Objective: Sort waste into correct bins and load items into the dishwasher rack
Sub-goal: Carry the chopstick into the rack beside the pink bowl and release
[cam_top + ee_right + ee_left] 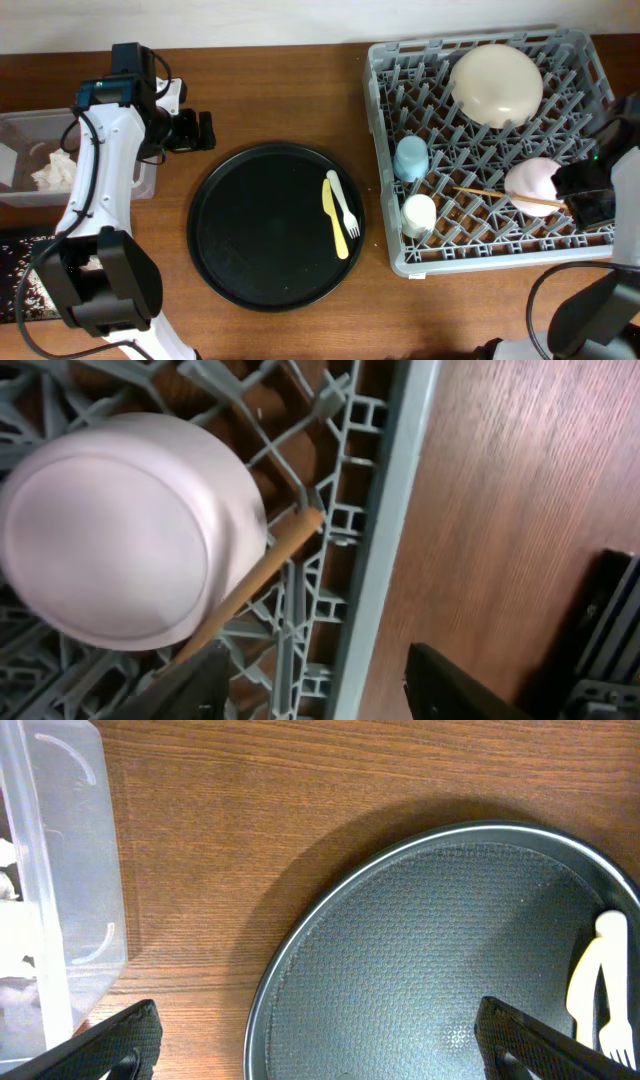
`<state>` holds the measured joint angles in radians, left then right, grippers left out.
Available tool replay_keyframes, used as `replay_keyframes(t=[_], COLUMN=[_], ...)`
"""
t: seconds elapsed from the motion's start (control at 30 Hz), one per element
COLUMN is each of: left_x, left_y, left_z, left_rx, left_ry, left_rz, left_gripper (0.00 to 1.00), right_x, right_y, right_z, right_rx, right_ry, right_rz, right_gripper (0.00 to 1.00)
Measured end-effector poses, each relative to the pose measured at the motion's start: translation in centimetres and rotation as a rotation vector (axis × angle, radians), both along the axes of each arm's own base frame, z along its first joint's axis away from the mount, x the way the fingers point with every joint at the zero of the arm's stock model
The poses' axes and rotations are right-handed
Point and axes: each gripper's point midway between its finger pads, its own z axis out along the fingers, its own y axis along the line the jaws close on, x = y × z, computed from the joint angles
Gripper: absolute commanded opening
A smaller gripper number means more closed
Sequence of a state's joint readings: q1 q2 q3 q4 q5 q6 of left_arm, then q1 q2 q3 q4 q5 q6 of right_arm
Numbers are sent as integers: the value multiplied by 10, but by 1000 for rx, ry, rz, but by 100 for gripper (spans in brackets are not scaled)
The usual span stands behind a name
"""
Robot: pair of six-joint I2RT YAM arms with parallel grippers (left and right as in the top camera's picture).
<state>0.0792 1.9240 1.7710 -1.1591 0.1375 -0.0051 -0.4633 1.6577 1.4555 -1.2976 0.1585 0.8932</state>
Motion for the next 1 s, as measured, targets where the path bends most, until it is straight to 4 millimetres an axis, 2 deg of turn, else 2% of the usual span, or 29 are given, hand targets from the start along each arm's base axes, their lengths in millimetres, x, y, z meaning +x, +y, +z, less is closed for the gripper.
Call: replay_keyframes(t=[0.03, 0.1, 0.17, 0.23, 0.3, 0.4, 0.43, 0.47, 0.5, 0.53, 0.63, 0.67, 0.73, 0.9, 1.0], left_x=[0, 0, 0, 0, 0, 0, 0, 0, 0, 0, 0, 0, 0, 0, 0], left_y=[0, 0, 0, 0, 0, 0, 0, 0, 0, 0, 0, 0, 0, 0, 0], left_z=[0, 0, 0, 0, 0, 0, 0, 0, 0, 0, 0, 0, 0, 0, 0], left_rx=[0, 0, 0, 0, 0, 0, 0, 0, 0, 0, 0, 0, 0, 0, 0], left_ry=[0, 0, 0, 0, 0, 0, 0, 0, 0, 0, 0, 0, 0, 0, 0], left_rz=[0, 0, 0, 0, 0, 0, 0, 0, 0, 0, 0, 0, 0, 0, 0], left_gripper=[100, 100, 100, 100, 100, 100, 100, 100, 100, 100, 100, 100, 100, 100, 100], right_x=[10, 15, 19, 23, 25, 26, 26, 25, 23, 23, 31, 32, 42, 38, 42], right_y=[-5, -8, -10, -12, -13, -16, -16, -16, -15, -17, -21, -21, -24, -23, -25], right_z=[-4, -19, -24, -32, -34, -33, -33, -34, -36, -36, -33, -33, -27, -26, -1], right_rx=[-22, -32, -43, -52, -59, -70, -72, -72, -72, -79, -93, -95, -99, -98, -133], right_ry=[-47, -71, -89, -108, -118, -124, -122, -118, -111, -109, -151, -156, -208, -194, -266], right_rz=[-13, -27, -28, -31, -38, -43, -44, -44, -45, -47, -79, -82, -111, -104, -81], right_gripper=[59, 59, 59, 52, 41, 40, 37, 29, 25, 17, 10, 4, 4, 4, 4])
